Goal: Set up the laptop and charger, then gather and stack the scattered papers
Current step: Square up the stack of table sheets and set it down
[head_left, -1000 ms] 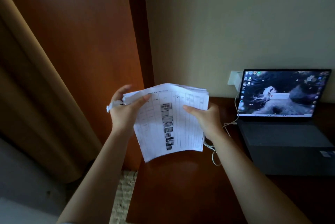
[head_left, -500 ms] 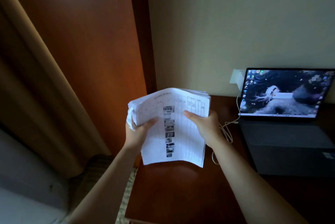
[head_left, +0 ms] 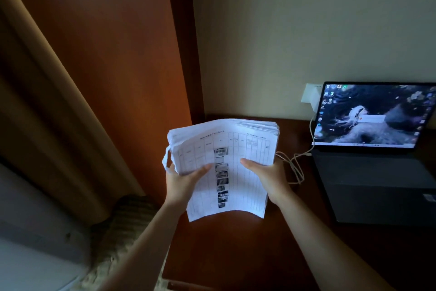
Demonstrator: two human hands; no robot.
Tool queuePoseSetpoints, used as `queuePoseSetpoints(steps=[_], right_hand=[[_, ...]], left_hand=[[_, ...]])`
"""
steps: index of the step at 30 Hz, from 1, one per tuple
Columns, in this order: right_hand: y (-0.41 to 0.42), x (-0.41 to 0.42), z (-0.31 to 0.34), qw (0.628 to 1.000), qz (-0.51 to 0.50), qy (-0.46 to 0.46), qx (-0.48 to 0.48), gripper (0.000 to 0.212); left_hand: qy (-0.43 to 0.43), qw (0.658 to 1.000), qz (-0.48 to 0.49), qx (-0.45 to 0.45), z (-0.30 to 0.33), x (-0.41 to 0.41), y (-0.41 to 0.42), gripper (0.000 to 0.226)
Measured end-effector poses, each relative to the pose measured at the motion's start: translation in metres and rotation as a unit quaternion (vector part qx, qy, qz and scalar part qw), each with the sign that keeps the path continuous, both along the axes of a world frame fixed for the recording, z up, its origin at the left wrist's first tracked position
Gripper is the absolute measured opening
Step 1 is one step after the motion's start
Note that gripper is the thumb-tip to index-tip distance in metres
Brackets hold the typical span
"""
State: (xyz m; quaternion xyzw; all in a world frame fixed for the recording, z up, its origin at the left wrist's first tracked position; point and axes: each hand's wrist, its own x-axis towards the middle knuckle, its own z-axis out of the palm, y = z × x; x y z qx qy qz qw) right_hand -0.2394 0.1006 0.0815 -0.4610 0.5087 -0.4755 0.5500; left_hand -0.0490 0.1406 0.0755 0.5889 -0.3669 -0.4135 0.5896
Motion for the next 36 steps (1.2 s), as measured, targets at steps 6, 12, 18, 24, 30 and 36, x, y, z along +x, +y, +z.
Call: queuePoseSetpoints(steps=[6,12,18,24,30,36], right_hand=[[0.0,0.001,-0.006,1.0,0.021,0.0,0.003,0.024],[-0.005,0.0,-0.005,1.0,-0.011,-0.006,0.013,0.023],[-0.002,0.001,0.004,0.999,-0.038,-0.022,0.024,0.023],[-0.011,0.021,0.052,0.943,-0.27,-0.03,-0.191,0.027],[-0.026,0.032,0.063,0.921,-0.34,0.043,-0.185,0.026],[-0.027,0.03,0.06,0.926,-0.311,0.054,-0.209,0.016]], left_hand=[[0.003,1.0,0.016,0.016,-0.007,0.0,-0.001,0.032],[0.021,0.999,0.027,0.023,-0.006,-0.004,-0.006,0.032],[0.01,1.0,0.018,0.01,-0.003,-0.003,-0.005,0.039],[-0.043,0.984,0.136,-0.105,0.045,-0.014,-0.004,0.026],[-0.057,0.962,0.253,-0.082,0.064,-0.025,-0.012,0.011],[-0.073,0.966,0.233,-0.09,0.062,-0.022,-0.012,0.005]])
